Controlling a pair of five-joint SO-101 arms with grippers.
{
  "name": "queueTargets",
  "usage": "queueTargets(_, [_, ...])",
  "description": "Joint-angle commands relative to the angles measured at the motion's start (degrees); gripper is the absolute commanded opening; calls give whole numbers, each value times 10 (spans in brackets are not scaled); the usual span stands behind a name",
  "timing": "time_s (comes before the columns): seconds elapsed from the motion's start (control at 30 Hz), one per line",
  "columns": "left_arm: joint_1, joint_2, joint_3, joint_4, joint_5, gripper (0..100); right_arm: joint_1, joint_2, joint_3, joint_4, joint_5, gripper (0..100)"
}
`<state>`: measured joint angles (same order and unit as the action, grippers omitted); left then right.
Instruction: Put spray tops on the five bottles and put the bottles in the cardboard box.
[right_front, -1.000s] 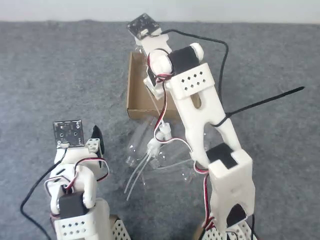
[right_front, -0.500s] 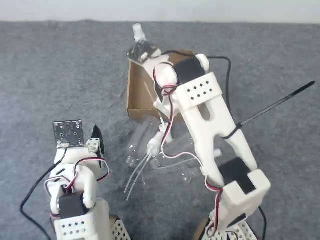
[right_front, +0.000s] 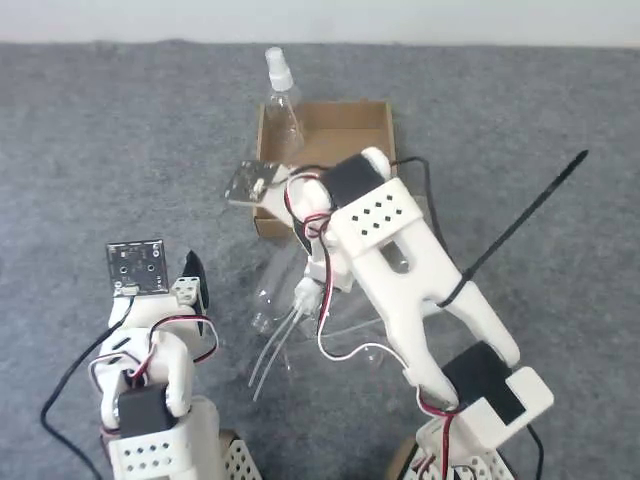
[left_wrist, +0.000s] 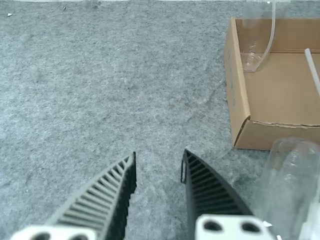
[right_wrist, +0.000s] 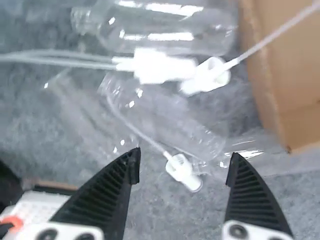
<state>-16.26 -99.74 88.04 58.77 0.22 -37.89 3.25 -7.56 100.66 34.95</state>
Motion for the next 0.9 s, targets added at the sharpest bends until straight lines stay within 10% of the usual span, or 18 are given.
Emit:
queueTargets(0.0, [-4, -9, -6, -19, -4, 145, -13, -39, 14, 17, 33, 227])
queueTargets(0.87, [-43, -9, -5, -40, -4, 145, -72, -37, 261, -218, 146, 228])
